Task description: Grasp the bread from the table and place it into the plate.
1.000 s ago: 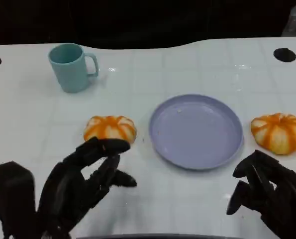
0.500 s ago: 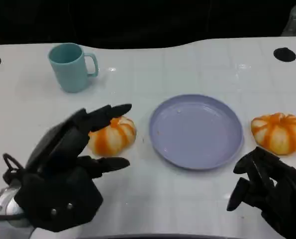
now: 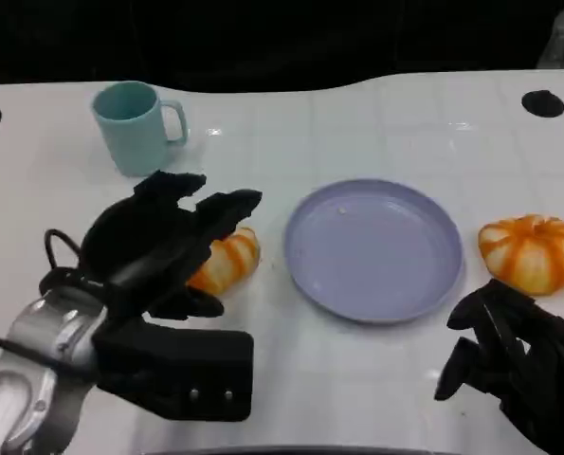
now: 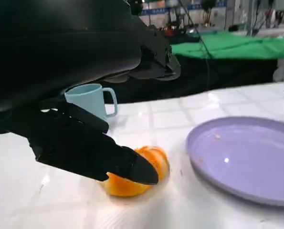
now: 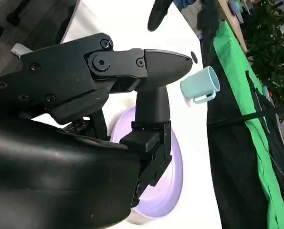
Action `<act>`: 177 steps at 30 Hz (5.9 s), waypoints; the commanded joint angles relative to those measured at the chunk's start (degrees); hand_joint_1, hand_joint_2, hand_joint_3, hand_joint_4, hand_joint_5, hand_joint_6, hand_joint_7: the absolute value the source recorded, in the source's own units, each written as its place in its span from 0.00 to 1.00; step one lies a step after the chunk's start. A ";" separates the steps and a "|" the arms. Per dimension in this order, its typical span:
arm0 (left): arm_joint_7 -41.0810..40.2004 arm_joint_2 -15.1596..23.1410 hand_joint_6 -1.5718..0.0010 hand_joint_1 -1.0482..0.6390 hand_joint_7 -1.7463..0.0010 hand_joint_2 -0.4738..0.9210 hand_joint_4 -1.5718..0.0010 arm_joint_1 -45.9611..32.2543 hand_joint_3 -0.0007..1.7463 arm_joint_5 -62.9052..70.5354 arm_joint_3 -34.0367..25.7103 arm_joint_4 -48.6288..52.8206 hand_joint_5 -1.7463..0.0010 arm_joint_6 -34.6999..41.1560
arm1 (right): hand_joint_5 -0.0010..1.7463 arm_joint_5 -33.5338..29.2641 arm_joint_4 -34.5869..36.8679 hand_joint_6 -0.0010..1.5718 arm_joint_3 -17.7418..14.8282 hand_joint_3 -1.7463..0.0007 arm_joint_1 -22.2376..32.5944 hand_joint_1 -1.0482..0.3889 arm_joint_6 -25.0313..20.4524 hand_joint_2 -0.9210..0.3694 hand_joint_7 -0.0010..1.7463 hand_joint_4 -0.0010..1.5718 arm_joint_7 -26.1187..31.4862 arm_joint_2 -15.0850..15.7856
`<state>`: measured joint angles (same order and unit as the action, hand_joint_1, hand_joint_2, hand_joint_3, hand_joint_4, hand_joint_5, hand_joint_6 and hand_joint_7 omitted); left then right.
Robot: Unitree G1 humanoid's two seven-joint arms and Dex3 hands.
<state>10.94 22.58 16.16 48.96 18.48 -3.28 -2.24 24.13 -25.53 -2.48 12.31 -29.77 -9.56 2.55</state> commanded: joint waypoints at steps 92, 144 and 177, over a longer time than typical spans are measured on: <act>-33.34 -16.59 0.44 0.51 0.62 0.92 0.45 36.60 0.21 -10.14 10.35 64.42 0.00 -3.24 | 1.00 0.80 -0.48 0.32 -1.30 0.80 0.74 0.41 0.08 0.00 0.92 0.41 -1.36 0.64; -7.80 -33.86 0.83 0.21 1.00 1.00 0.87 46.11 0.25 -14.38 11.10 75.25 0.88 -2.07 | 1.00 0.36 -1.36 0.30 0.00 0.78 2.01 0.42 1.68 0.00 0.94 0.40 -1.90 0.27; 14.23 -26.71 0.63 0.27 0.94 1.00 0.73 20.21 0.23 -53.03 -17.36 42.39 0.56 -1.81 | 1.00 0.81 -0.07 0.31 -0.90 0.79 0.89 0.42 1.06 0.00 0.93 0.40 -1.73 0.04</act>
<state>23.19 -4.00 40.81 2.01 4.66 45.76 -6.84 24.20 -25.43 -2.90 13.33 -28.72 -11.39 2.21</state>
